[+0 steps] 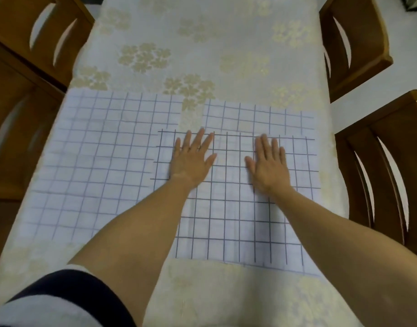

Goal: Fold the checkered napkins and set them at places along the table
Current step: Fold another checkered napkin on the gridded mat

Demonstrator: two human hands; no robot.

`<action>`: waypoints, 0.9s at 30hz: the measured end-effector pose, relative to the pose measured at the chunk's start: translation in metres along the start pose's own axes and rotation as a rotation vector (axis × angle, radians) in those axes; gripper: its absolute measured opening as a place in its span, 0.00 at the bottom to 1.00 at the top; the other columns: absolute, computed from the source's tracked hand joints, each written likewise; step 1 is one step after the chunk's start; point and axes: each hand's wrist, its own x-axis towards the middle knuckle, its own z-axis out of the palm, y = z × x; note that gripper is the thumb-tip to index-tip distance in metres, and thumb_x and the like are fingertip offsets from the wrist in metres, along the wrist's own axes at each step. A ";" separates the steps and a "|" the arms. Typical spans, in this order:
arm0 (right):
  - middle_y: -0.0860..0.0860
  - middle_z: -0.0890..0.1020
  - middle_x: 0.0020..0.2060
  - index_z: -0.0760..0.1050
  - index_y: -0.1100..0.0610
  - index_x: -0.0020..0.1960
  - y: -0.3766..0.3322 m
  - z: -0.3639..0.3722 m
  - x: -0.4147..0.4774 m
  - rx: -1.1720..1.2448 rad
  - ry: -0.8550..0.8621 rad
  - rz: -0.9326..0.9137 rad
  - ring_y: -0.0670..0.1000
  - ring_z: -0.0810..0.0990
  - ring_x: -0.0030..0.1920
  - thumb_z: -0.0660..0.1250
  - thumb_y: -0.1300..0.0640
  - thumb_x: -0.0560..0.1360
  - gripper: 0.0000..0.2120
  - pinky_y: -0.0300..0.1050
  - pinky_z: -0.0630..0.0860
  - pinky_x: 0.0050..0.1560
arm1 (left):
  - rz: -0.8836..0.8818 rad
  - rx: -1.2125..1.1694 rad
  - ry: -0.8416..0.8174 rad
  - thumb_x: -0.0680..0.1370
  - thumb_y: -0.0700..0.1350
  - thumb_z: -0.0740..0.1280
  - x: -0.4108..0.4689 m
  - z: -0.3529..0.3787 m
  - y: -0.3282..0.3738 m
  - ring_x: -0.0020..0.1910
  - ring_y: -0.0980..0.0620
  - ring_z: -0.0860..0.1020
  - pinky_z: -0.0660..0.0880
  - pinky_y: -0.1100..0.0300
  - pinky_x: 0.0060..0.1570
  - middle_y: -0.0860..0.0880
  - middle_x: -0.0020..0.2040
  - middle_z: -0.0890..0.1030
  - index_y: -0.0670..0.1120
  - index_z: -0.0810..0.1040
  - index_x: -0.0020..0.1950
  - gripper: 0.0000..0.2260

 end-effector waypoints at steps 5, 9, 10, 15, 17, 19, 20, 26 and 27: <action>0.54 0.42 0.82 0.41 0.58 0.82 -0.015 -0.020 -0.032 0.017 0.168 -0.007 0.57 0.39 0.81 0.40 0.43 0.85 0.32 0.56 0.41 0.80 | -0.011 -0.014 0.154 0.87 0.52 0.45 -0.040 -0.017 0.025 0.82 0.43 0.38 0.43 0.42 0.80 0.47 0.83 0.37 0.47 0.38 0.83 0.27; 0.52 0.45 0.82 0.45 0.57 0.83 -0.058 0.013 -0.091 0.135 0.102 -0.124 0.55 0.41 0.81 0.43 0.46 0.86 0.29 0.55 0.41 0.81 | 0.029 -0.078 0.074 0.86 0.53 0.44 -0.106 0.017 0.071 0.82 0.44 0.38 0.42 0.43 0.80 0.49 0.83 0.38 0.50 0.39 0.83 0.27; 0.51 0.44 0.82 0.44 0.55 0.83 -0.057 0.025 -0.103 0.116 0.059 -0.117 0.54 0.40 0.81 0.42 0.44 0.85 0.29 0.56 0.41 0.80 | 0.020 -0.067 0.033 0.86 0.55 0.42 -0.117 0.029 0.070 0.82 0.45 0.37 0.42 0.43 0.80 0.50 0.82 0.36 0.51 0.37 0.83 0.27; 0.48 0.33 0.80 0.32 0.50 0.81 0.004 0.033 -0.137 0.023 0.018 0.059 0.54 0.30 0.79 0.36 0.37 0.83 0.32 0.58 0.36 0.79 | 0.014 -0.046 0.027 0.84 0.61 0.39 -0.127 0.043 0.041 0.81 0.48 0.36 0.41 0.44 0.80 0.54 0.82 0.36 0.56 0.35 0.82 0.28; 0.48 0.30 0.79 0.28 0.50 0.80 0.038 0.025 -0.146 0.054 0.003 0.158 0.54 0.28 0.78 0.34 0.35 0.82 0.33 0.59 0.37 0.79 | -0.059 -0.044 0.009 0.83 0.62 0.37 -0.127 0.039 0.027 0.81 0.47 0.33 0.40 0.44 0.80 0.53 0.82 0.33 0.56 0.31 0.81 0.28; 0.51 0.31 0.79 0.29 0.51 0.80 0.055 0.018 -0.153 0.067 -0.007 0.245 0.56 0.29 0.78 0.33 0.35 0.82 0.34 0.61 0.41 0.79 | -0.133 -0.044 0.013 0.83 0.63 0.36 -0.132 0.031 0.016 0.80 0.45 0.32 0.40 0.43 0.79 0.50 0.81 0.31 0.53 0.30 0.80 0.30; 0.53 0.33 0.80 0.31 0.53 0.81 0.052 0.016 -0.155 0.063 0.002 0.259 0.57 0.31 0.79 0.33 0.36 0.82 0.34 0.62 0.42 0.79 | -0.136 -0.040 0.033 0.83 0.62 0.37 -0.136 0.027 0.016 0.80 0.45 0.32 0.40 0.43 0.79 0.50 0.81 0.31 0.52 0.30 0.81 0.30; 0.52 0.38 0.81 0.39 0.51 0.82 -0.028 0.039 -0.175 0.103 0.049 0.024 0.55 0.34 0.80 0.41 0.39 0.84 0.31 0.58 0.40 0.80 | -0.088 -0.105 0.059 0.82 0.63 0.36 -0.174 0.043 0.059 0.80 0.46 0.32 0.39 0.43 0.80 0.51 0.82 0.33 0.56 0.32 0.81 0.29; 0.51 0.36 0.81 0.37 0.50 0.82 -0.029 0.044 -0.181 0.099 0.021 0.020 0.54 0.32 0.80 0.41 0.39 0.84 0.31 0.58 0.39 0.80 | -0.114 -0.092 0.032 0.82 0.64 0.34 -0.177 0.050 0.057 0.80 0.46 0.31 0.39 0.43 0.80 0.52 0.82 0.33 0.57 0.31 0.80 0.29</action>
